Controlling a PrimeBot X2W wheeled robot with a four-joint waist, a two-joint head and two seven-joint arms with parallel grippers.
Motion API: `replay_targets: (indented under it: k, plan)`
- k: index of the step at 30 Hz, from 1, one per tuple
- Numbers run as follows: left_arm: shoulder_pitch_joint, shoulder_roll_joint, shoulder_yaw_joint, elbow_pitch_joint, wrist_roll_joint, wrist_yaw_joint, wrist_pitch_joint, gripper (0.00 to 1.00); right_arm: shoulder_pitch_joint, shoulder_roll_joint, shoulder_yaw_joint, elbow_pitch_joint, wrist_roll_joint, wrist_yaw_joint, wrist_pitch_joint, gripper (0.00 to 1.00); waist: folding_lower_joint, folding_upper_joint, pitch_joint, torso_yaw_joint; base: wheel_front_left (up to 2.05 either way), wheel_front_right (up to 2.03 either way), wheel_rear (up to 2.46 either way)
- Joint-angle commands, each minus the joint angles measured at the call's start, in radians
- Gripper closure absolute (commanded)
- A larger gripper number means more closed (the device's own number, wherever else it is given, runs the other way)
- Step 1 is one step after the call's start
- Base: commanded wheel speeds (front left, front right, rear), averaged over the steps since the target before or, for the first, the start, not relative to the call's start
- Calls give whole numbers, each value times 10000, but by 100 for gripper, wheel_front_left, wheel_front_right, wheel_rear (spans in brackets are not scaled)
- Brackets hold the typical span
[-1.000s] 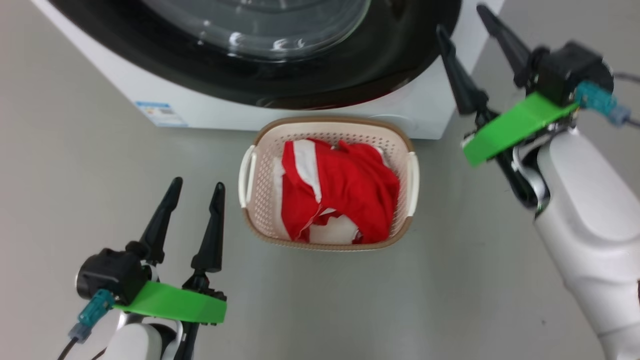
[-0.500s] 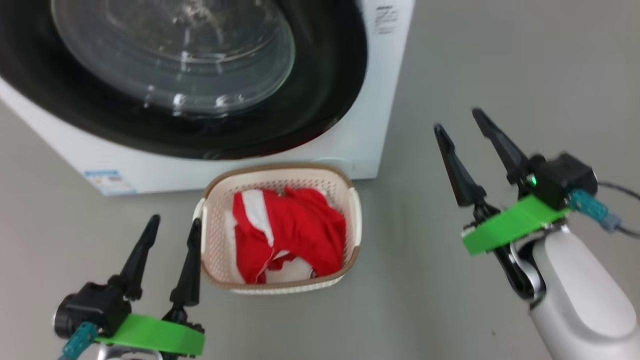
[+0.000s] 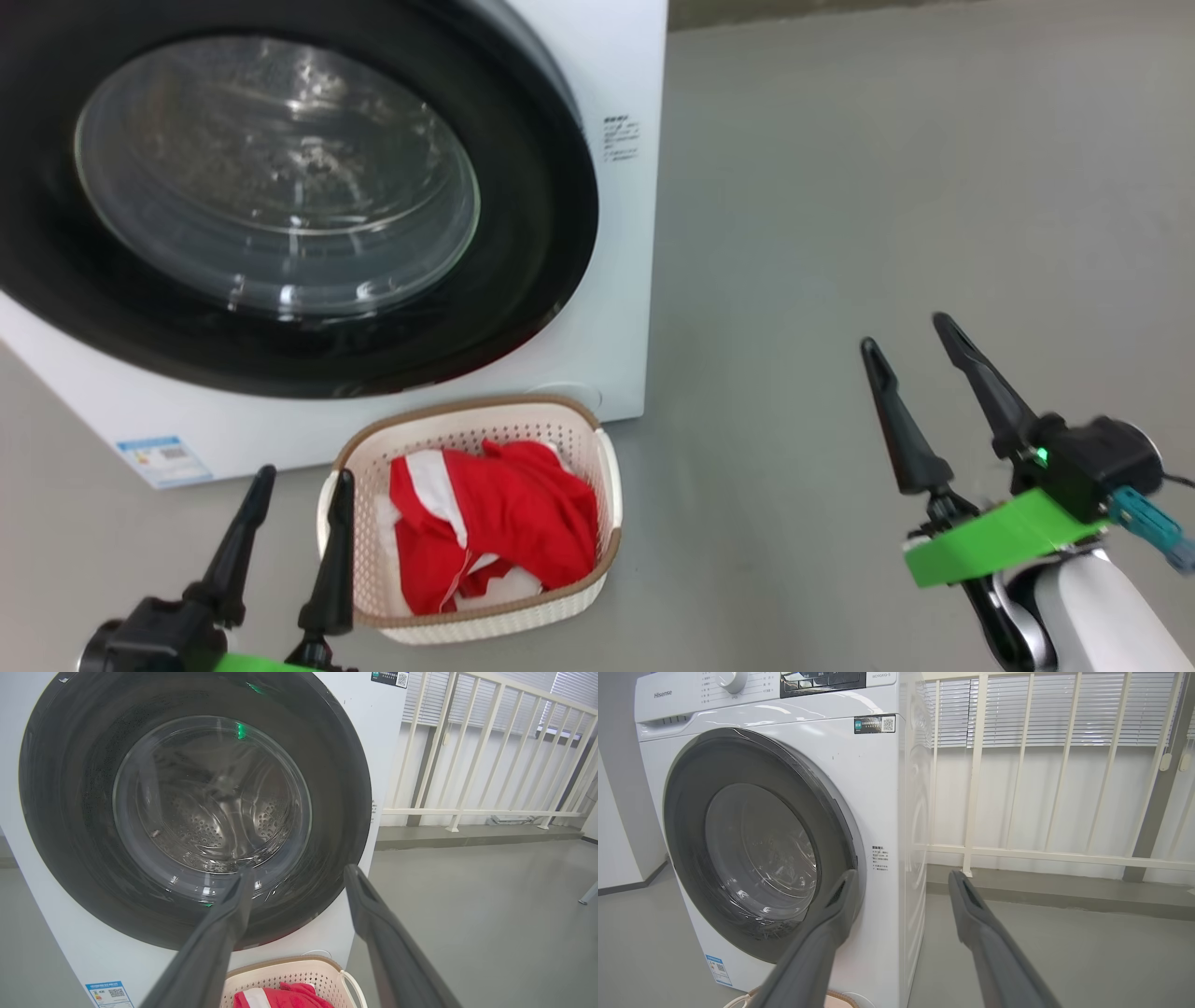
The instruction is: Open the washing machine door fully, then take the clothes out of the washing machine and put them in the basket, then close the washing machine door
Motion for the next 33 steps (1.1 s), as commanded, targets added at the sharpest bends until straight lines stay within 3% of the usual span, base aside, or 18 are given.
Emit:
replay_targets:
  k: [1,14,30,31,33]
  plan:
    - [42,85,389,-419,111,-54,-120,0,143,-38,1,-449,-44,-11,-61,0,-1,-1,-331,-278,0,0,0]
    - [701,98,494,-727,107,-54,-120,0,1847,-248,-897,-1327,-140,-11,-61,0,-1,-1,-749,-99,0,0,0]
    - [979,149,399,-757,-160,-54,-120,0,2191,-212,-1022,-1387,-210,-11,-61,0,-1,-1,-815,-18,0,0,0]
    - [1141,-54,63,-454,-151,4,8,100,2261,-27,-1159,-1098,-106,0,2,100,0,-1,-816,-30,0,0,0]
    - [1162,-150,10,-186,-166,17,37,100,2327,77,-1125,-851,-87,0,7,100,0,-1,-815,-29,0,0,0]
